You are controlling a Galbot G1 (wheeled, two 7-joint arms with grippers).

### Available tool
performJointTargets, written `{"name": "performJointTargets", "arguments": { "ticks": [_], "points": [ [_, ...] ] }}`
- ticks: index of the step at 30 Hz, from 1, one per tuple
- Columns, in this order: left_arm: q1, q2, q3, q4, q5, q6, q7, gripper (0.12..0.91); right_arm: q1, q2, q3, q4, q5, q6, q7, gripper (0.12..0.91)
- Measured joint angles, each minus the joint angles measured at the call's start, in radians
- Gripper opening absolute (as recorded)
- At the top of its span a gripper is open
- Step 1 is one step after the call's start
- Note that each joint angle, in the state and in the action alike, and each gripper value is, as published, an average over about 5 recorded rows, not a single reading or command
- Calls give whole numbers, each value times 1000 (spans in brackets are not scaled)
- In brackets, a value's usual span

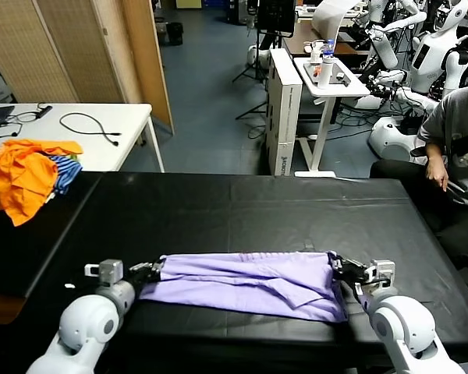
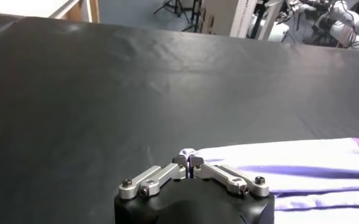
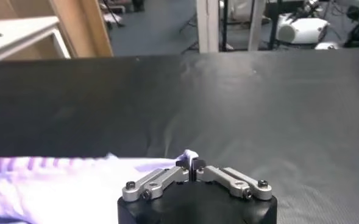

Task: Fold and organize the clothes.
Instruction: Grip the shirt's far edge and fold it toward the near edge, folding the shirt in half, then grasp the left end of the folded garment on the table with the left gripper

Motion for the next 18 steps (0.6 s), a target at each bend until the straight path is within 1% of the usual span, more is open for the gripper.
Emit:
{"name": "performJointTargets", "arguments": {
  "ticks": [2,3,4,6,7,9,10,11,13,18],
  "points": [
    [5,4,-5,-4,0,-17,2,281,-6,-9,10,8,-2,13,-18,565],
    [8,7,-9,-8,-1,-25,2,336,-10,-14,15,13,-2,17,-23,640],
    [13,10,-14,-13,-3,-30,1,411,-15,-18,20,18,-1,20,-27,697],
    [23,15,-25,-26,-8,-34,-2,524,-26,-25,31,30,4,25,-30,807],
    [28,18,-31,-33,-12,-34,-3,600,-32,-29,38,37,9,26,-30,846],
    [42,21,-46,-52,-17,-37,-10,713,-48,-37,51,54,17,30,-31,891],
    [50,20,-54,-62,-19,-39,-14,777,-57,-41,58,63,21,31,-32,899],
    [59,18,-63,-71,-21,-42,-18,822,-67,-43,64,72,23,33,-35,902],
    [79,9,-81,-88,-21,-50,-25,882,-85,-47,73,90,25,35,-41,906],
    [131,-28,-125,-108,-9,-78,-30,906,-107,-54,73,116,28,39,-49,907]
  ]
}}
